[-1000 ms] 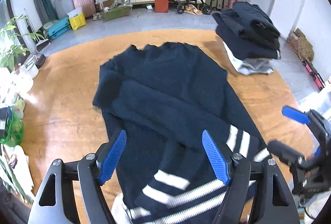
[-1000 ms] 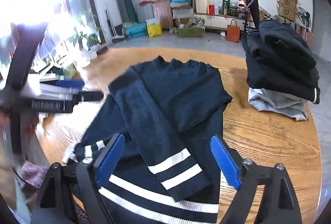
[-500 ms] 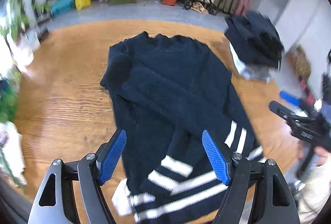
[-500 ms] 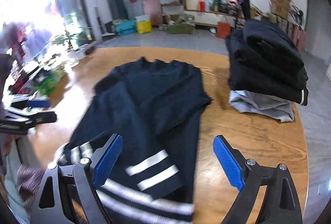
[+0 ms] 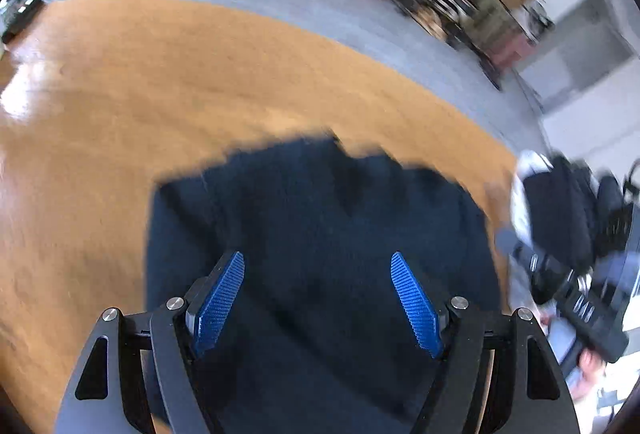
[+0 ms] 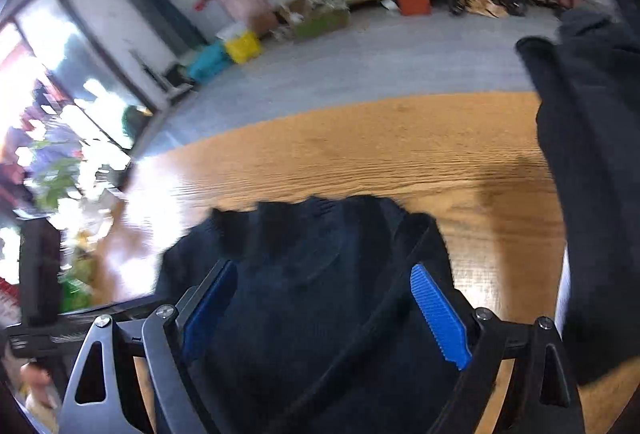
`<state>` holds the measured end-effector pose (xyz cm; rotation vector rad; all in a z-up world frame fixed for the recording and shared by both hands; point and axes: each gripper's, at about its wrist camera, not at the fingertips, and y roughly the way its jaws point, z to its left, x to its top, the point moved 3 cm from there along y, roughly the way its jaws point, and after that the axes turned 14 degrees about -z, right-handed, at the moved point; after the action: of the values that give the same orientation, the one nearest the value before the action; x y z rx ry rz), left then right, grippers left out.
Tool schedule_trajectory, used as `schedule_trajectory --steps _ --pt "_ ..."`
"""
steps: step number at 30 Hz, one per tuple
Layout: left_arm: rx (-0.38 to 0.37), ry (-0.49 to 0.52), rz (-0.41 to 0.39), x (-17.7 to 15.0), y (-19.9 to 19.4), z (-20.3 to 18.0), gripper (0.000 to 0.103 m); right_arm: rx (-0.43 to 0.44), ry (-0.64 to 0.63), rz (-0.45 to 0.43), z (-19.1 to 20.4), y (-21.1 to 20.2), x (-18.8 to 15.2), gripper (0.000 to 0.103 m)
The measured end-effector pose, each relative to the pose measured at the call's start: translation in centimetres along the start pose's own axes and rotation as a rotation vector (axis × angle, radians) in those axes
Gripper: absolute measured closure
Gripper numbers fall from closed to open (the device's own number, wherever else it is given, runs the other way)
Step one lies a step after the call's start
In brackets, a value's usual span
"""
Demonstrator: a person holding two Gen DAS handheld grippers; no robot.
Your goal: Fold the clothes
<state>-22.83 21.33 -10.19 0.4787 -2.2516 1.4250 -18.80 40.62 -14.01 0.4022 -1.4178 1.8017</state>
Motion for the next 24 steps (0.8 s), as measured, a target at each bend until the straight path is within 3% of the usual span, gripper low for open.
schedule_trajectory --steps 4,11,14,18,24 --pt "-0.026 -0.084 0.015 1.1 1.9 2.3 0.026 0.008 -0.011 0.055 -1.2 3.1 -0.6 0.016" --pt "-0.008 0.008 0.009 0.4 2.4 2.5 0.026 0.129 0.030 0.046 -2.5 4.3 -0.7 0.015" --pt "0.069 0.093 0.035 0.2 3.1 1.7 0.026 0.091 0.036 0.070 -2.7 5.2 -1.0 0.015" --pt "0.197 0.230 0.083 -0.2 3.9 0.8 0.026 0.000 -0.086 0.090 -1.6 5.8 -1.3 0.015" --pt "0.224 0.293 0.100 -0.4 3.7 2.0 0.026 -0.159 -0.284 0.132 -0.5 7.2 -2.0 0.014"
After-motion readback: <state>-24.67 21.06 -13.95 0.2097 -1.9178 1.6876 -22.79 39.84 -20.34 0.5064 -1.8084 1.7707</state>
